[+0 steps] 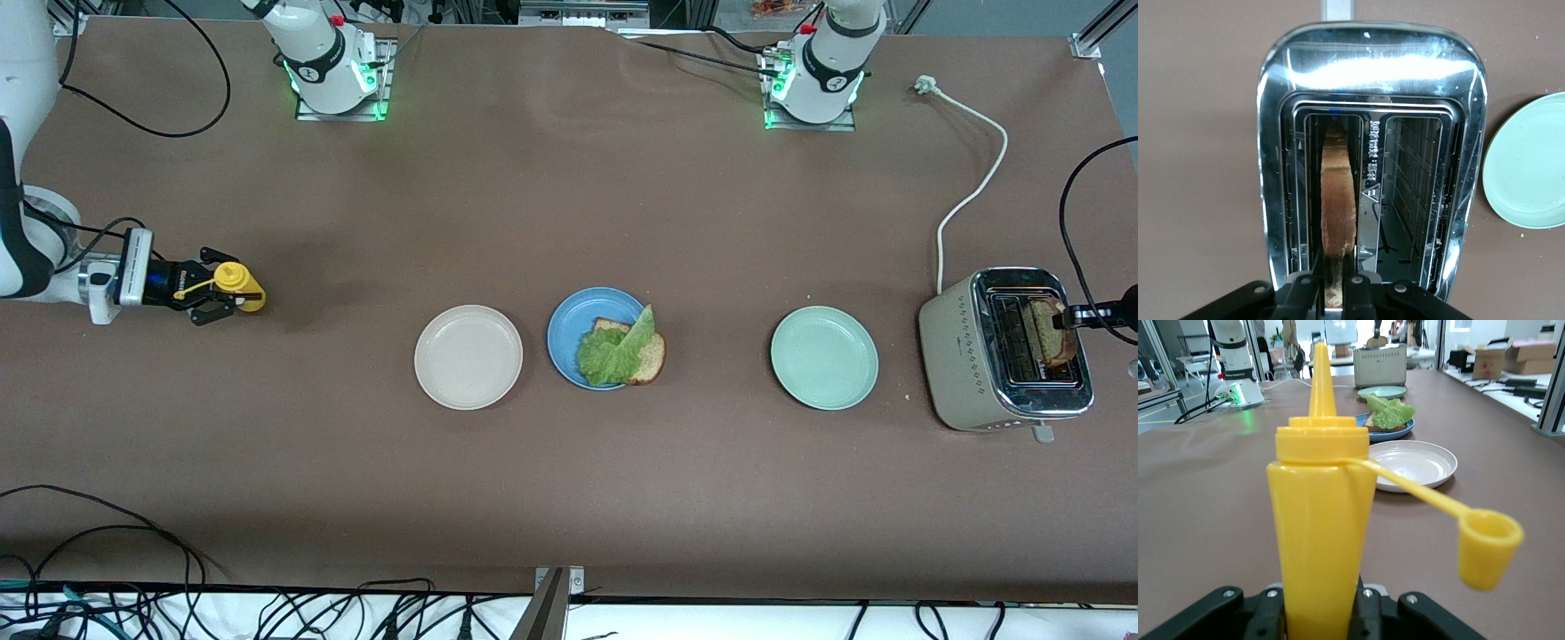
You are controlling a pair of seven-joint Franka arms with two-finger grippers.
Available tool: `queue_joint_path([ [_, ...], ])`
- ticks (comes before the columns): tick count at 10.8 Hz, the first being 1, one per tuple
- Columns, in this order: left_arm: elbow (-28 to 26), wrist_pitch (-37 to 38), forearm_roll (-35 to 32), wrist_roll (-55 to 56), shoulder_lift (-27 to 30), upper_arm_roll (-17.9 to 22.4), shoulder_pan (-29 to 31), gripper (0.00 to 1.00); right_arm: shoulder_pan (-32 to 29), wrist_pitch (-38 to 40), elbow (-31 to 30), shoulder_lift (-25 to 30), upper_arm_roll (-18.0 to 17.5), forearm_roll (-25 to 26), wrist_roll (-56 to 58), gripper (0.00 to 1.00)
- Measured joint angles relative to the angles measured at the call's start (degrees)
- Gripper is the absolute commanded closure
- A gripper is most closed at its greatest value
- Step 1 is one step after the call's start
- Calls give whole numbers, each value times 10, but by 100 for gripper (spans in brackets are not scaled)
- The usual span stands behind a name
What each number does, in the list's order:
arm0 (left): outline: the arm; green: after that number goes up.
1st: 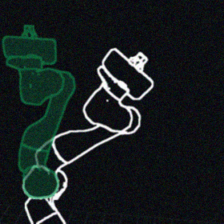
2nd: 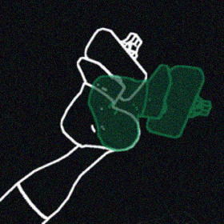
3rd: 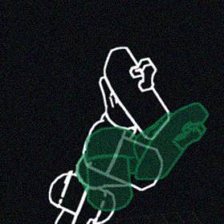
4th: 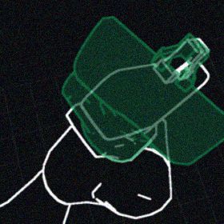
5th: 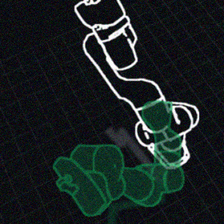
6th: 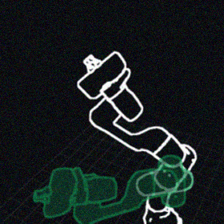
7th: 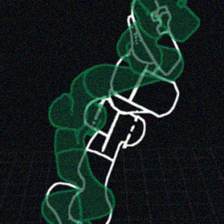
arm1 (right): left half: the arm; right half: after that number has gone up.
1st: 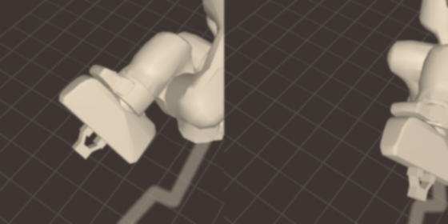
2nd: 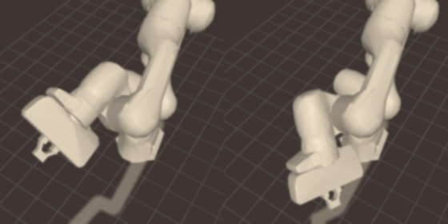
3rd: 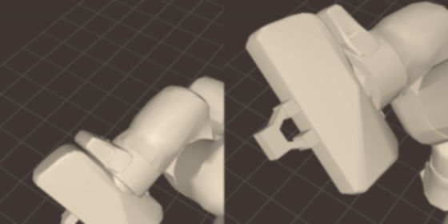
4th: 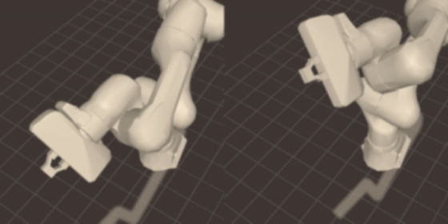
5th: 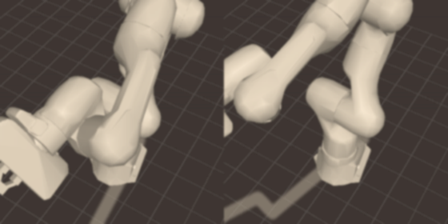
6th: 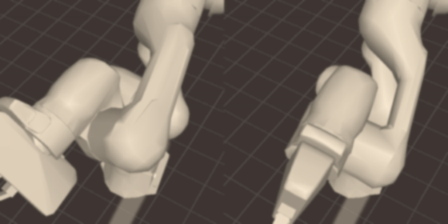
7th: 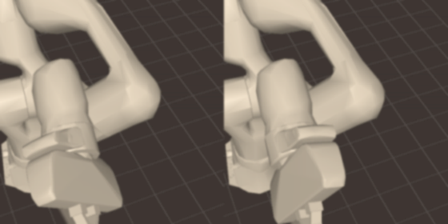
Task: Make sandwich in blue plate with both arms
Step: 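Grasp the toaster bread slice with the left gripper and lift it out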
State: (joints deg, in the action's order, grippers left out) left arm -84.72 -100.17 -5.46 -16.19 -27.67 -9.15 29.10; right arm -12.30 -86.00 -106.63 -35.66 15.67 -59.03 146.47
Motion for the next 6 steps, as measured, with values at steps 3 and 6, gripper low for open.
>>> queue_joint_path([
  [3,34,28,0,0,0,0,1,100,-9,7,2,-32,-2,-15,71,100],
  [6,88,94,0,0,3,-2,1,100,-18,30,15,-61,-2,-27,98,100],
])
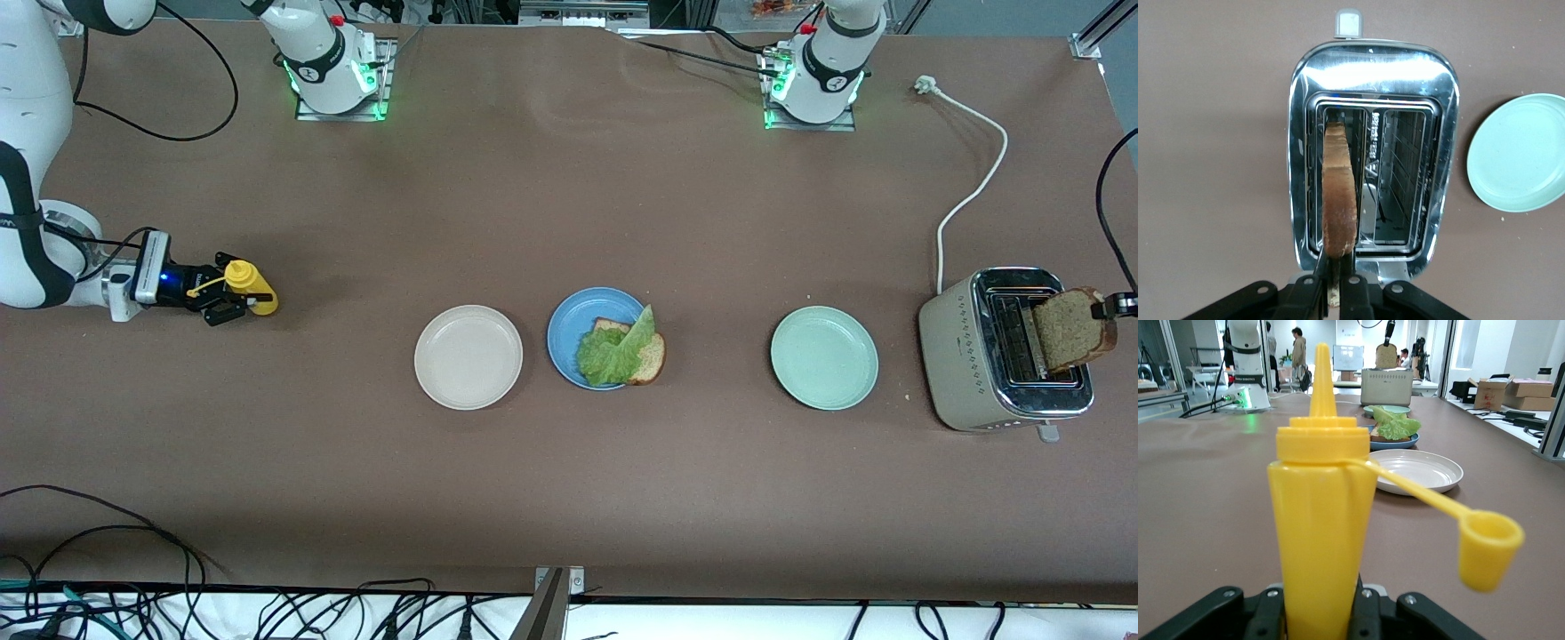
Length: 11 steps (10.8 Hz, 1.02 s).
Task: Make sandwich in blue plate with both arms
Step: 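Grasp the toaster bread slice with the left gripper and lift it out, then carry the bread slice with the left gripper onto the lettuce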
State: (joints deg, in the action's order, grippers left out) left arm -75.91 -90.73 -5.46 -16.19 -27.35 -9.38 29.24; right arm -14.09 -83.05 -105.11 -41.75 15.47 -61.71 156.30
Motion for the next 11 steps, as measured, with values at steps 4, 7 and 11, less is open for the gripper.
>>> queue_joint_path([
  [4,32,55,0,0,9,-17,-17,100,-12,38,11,-29,-2,-12,4,100],
  [7,61,107,0,1,42,-21,-81,100,-21,54,11,-51,-3,-26,11,100],
  [11,71,164,0,2,77,-28,-187,100,-24,60,17,-72,-6,-29,12,100],
])
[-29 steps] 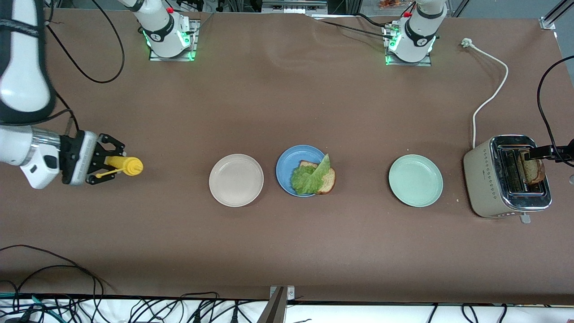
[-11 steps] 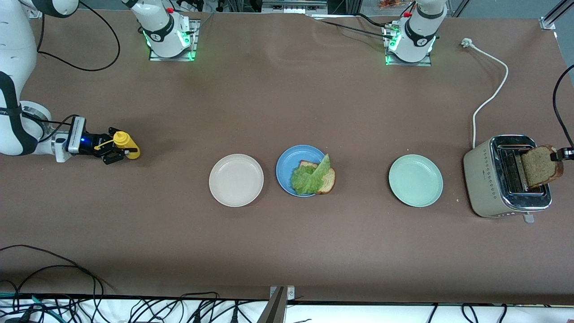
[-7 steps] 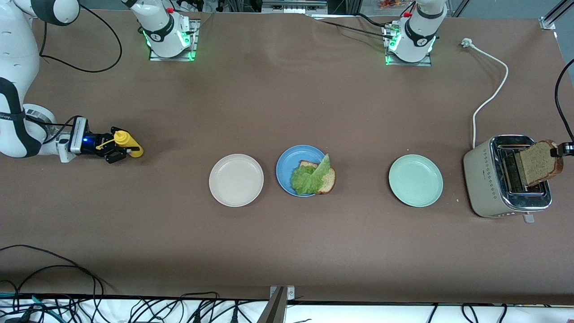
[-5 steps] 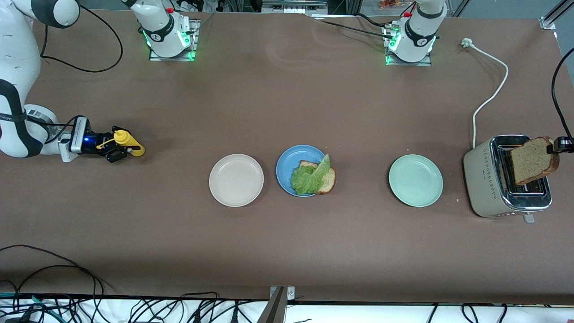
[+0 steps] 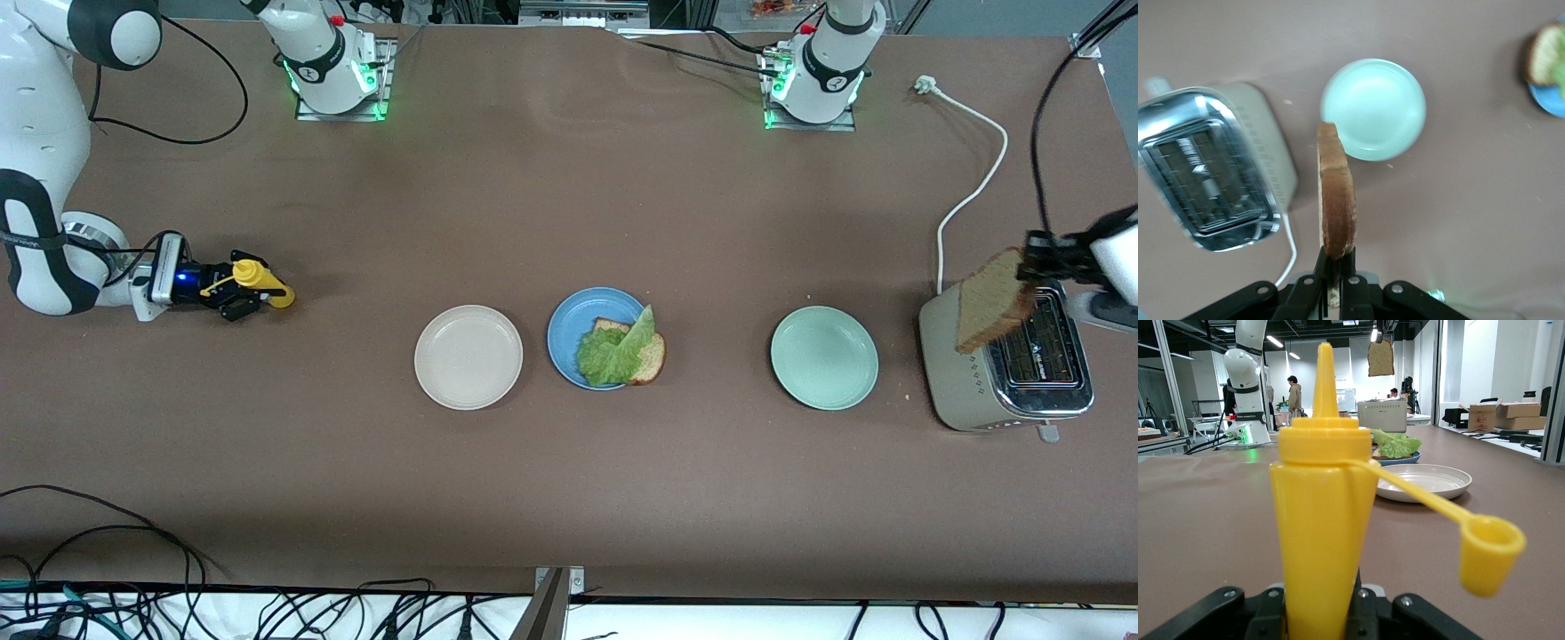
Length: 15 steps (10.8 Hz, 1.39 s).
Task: Make sandwich in blue plate with both arms
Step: 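Carry the bread slice with the left gripper onto the lettuce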
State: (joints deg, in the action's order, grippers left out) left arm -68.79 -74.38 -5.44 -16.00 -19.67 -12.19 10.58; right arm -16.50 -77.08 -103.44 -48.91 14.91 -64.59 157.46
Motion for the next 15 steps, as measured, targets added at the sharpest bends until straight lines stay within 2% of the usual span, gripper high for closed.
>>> queue_joint_path([
  [1,0,15,7,0,1,-13,-20,100,0,0,2,-2,0,0,0,97],
  [3,-6,25,79,1,-2,-35,-38,100,0,1,5,-2,0,0,0,71],
  [4,-14,26,125,0,-12,-39,-46,100,0,1,5,-2,0,0,-1,30],
  [7,-27,22,264,-1,-95,-39,-83,100,-1,2,7,-4,0,-1,-1,23],
  [9,-26,-15,342,-3,-163,-41,-118,100,-1,3,8,-4,-1,-1,-1,19],
  [10,-25,-45,356,-4,-183,-43,-139,100,-1,3,8,-4,-1,-1,-1,15],
  [12,-25,-95,398,-4,-201,-44,-183,100,-2,3,9,-4,-1,-1,-4,14],
  [13,-25,-119,413,-4,-212,-43,-193,100,-3,3,12,-4,0,-1,-5,4],
  [14,-25,-142,420,-4,-225,-43,-196,100,-6,4,15,-4,0,-1,-5,0],
  [15,-24,-161,422,-4,-240,-41,-194,100,-10,4,17,-4,0,-1,-6,0],
])
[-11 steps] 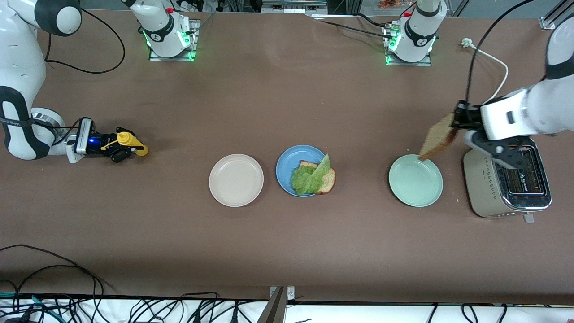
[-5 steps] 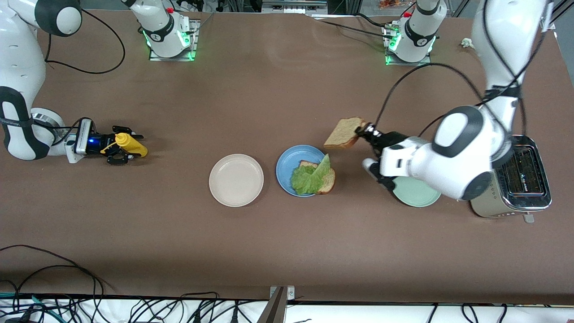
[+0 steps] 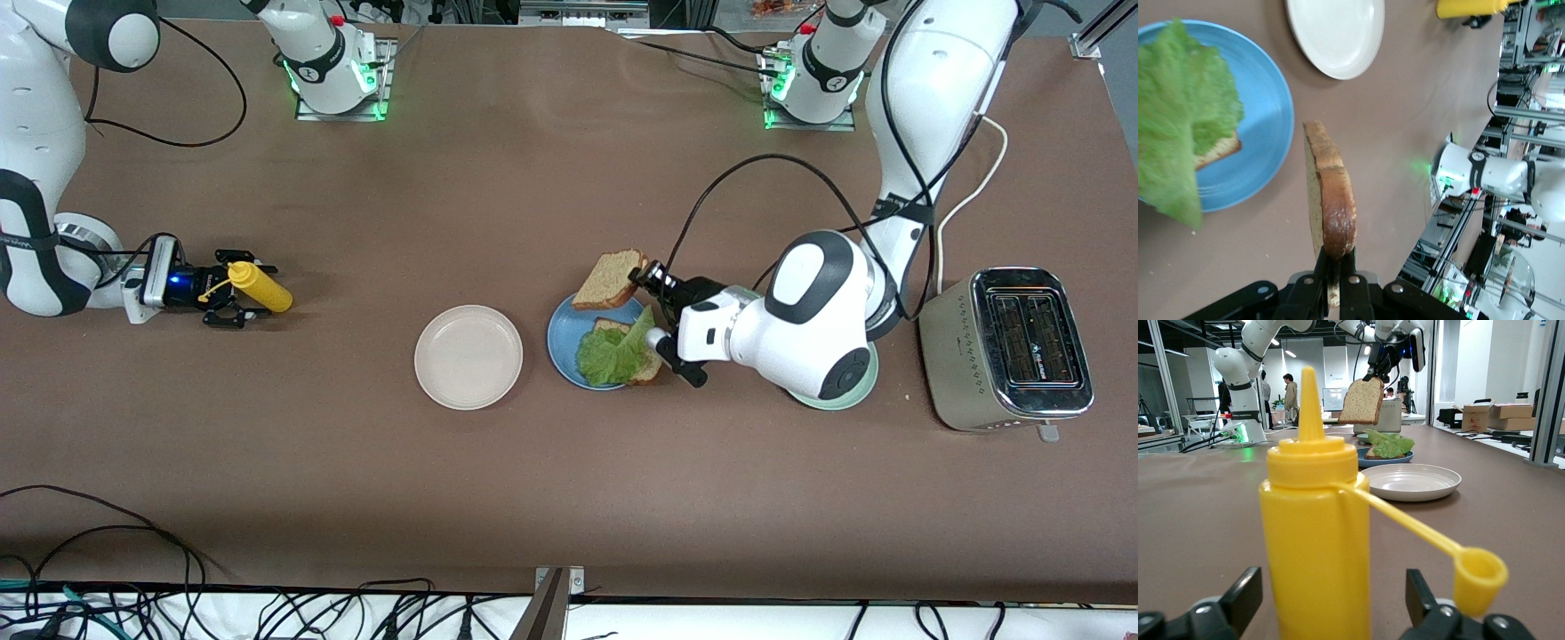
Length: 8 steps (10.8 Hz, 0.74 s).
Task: Make sandwich in blue plate with both arms
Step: 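Carry the bread slice with the left gripper onto the lettuce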
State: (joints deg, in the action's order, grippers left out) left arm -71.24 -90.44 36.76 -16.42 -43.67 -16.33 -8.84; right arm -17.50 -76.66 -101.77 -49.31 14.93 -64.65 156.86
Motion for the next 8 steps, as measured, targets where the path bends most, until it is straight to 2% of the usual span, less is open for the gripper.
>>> queue_joint_path([
  [2,1,-33,18,-10,-29,3,2,100,-10,1,1,0,0,0,0,0],
  [5,1,-75,55,-87,-67,3,2,100,-31,2,4,0,1,9,0,0],
  [8,3,-86,56,-118,-78,8,5,100,-58,2,19,0,2,39,0,0],
])
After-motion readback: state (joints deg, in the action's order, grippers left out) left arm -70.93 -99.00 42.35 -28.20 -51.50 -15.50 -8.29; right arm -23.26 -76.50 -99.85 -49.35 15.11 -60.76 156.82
